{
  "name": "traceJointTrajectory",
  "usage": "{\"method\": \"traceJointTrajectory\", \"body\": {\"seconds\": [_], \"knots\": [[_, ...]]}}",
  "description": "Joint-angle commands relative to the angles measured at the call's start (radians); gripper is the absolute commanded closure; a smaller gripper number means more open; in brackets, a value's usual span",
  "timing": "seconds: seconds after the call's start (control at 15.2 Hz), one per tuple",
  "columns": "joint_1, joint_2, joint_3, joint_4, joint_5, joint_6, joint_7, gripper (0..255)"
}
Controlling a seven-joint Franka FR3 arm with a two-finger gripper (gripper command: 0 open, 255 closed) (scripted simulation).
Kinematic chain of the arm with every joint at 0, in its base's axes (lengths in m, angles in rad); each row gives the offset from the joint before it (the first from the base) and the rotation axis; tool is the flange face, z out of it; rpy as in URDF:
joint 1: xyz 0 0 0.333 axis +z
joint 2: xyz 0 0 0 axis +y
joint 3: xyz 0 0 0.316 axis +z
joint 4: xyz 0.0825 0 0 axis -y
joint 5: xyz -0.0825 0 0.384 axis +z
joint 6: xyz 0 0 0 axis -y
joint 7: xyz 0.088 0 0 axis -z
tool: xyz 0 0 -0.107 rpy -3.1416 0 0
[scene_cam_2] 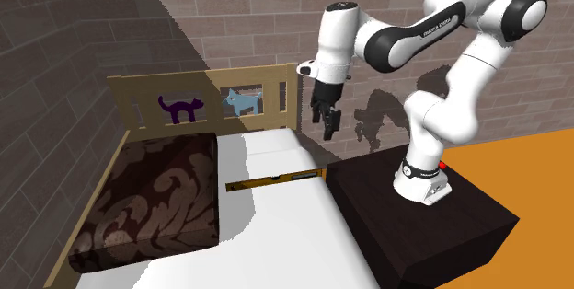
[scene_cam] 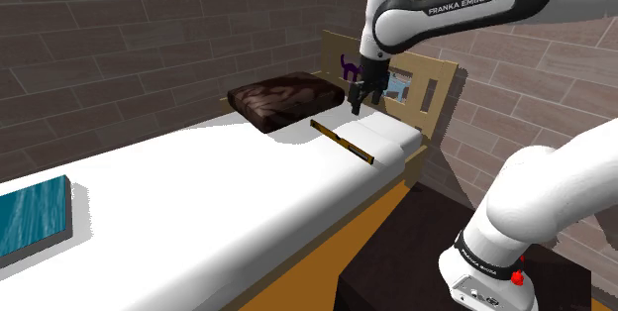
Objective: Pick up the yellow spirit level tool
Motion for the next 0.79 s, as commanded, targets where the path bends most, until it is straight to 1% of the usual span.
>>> {"method": "traceJointTrajectory", "body": {"seconds": [0.0,0.33,0.73], "knots": [[-0.006,0.059,-0.017,-0.002,-0.001,0.063,-0.017,0],[-0.012,0.237,-0.050,0.033,0.014,0.204,-0.052,0],[-0.018,0.467,-0.080,0.121,0.058,0.342,-0.108,0]]}}
